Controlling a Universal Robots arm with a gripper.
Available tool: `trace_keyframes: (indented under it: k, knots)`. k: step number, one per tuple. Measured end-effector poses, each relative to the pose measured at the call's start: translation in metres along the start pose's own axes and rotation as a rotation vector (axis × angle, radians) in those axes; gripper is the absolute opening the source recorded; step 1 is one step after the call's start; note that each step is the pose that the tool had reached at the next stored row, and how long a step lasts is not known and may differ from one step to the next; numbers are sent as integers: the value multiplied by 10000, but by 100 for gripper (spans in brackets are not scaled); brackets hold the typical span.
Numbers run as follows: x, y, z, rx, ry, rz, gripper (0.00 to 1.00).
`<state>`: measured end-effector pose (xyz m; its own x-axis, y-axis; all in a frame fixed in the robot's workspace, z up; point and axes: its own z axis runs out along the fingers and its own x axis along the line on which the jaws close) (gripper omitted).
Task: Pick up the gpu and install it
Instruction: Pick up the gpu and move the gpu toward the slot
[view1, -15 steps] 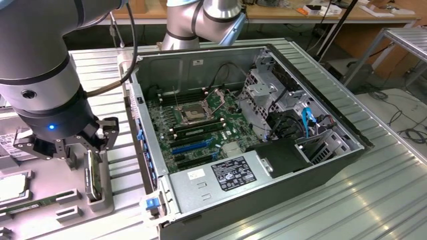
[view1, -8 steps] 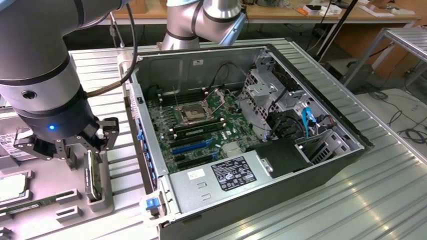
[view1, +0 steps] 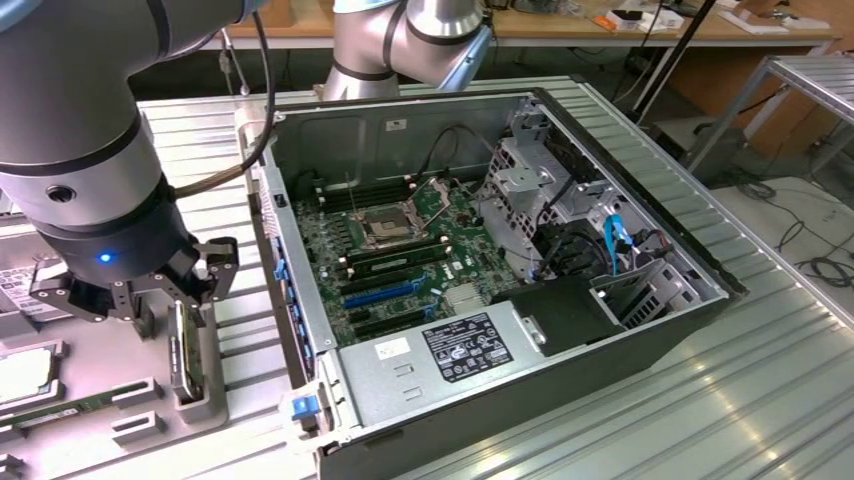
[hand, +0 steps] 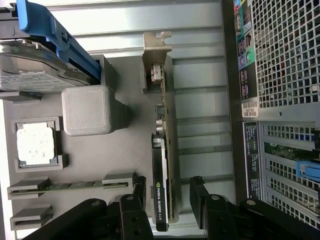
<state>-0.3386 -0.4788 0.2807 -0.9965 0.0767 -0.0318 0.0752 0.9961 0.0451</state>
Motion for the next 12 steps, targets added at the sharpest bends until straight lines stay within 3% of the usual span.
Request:
trace_keyframes:
  k: [12]
  knots:
    - [10,-3,61,-1,-4,0,48]
